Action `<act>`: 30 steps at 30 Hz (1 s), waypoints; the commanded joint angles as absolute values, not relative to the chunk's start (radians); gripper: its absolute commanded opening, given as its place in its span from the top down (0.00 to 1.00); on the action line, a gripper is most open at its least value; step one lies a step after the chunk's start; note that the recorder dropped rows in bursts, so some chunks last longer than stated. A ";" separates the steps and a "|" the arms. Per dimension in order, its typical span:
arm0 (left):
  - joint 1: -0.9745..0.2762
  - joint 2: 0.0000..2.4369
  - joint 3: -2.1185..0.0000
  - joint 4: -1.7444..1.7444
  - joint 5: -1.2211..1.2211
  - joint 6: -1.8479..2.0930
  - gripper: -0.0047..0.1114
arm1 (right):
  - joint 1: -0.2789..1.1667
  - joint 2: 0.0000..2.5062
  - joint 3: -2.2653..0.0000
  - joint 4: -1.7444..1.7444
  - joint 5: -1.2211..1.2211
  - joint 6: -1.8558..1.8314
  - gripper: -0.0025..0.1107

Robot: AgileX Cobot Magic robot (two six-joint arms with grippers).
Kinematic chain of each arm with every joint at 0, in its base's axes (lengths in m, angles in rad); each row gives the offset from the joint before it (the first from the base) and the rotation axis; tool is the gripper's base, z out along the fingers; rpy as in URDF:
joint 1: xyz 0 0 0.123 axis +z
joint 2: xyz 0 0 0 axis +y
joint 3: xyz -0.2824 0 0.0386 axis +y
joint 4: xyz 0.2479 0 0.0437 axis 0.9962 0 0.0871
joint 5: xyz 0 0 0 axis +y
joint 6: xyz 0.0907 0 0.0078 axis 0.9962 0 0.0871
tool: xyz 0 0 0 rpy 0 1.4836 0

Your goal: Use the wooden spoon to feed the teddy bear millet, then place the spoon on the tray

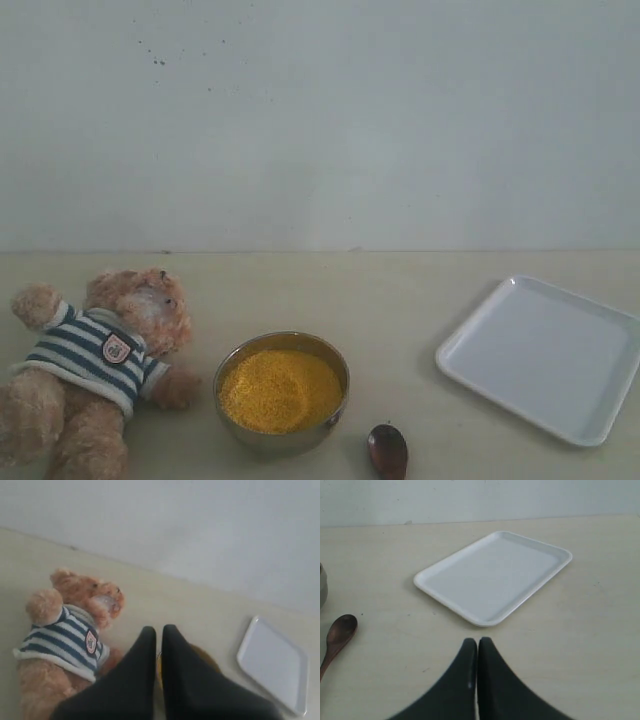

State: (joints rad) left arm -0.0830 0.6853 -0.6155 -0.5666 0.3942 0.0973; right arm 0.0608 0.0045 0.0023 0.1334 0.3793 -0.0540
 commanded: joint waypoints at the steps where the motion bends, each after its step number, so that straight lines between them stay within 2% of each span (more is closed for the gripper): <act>1: -0.091 1.104 -0.906 -0.546 0.604 0.276 0.93 | 0.055 0.000 0.000 0.127 0.375 -0.059 0.98; 5: -0.048 1.359 -1.132 -0.293 0.874 0.286 0.90 | 0.055 0.000 0.000 0.127 0.376 -0.057 0.98; 7: -0.011 1.408 -1.143 -0.263 0.913 0.286 0.77 | 0.055 0.000 0.000 0.127 0.376 -0.057 0.98; 9: 0.013 1.432 -1.111 -0.265 0.881 0.286 0.41 | 0.055 0.000 0.000 0.127 0.376 -0.057 0.98; 11: 0.013 1.446 -1.079 -0.270 0.821 0.286 0.19 | 0.055 0.000 0.000 0.127 0.376 -0.057 0.98; 12: 0.013 1.455 -1.070 -0.272 0.800 0.286 0.17 | 0.055 0.000 0.000 0.127 0.376 -0.057 0.98; 20: 0.013 1.635 -1.049 -0.272 0.674 0.294 0.17 | 0.055 0.000 0.000 0.127 0.376 -0.057 0.98; 30: 0.013 1.764 -1.049 -0.447 0.513 0.453 0.17 | 0.055 0.000 0.000 0.127 0.376 -0.057 0.98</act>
State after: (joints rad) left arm 0.0111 1.7384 -1.0534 -0.3766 0.5542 0.3919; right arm 0.0608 0.0045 0.0023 0.1334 0.3811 -0.0540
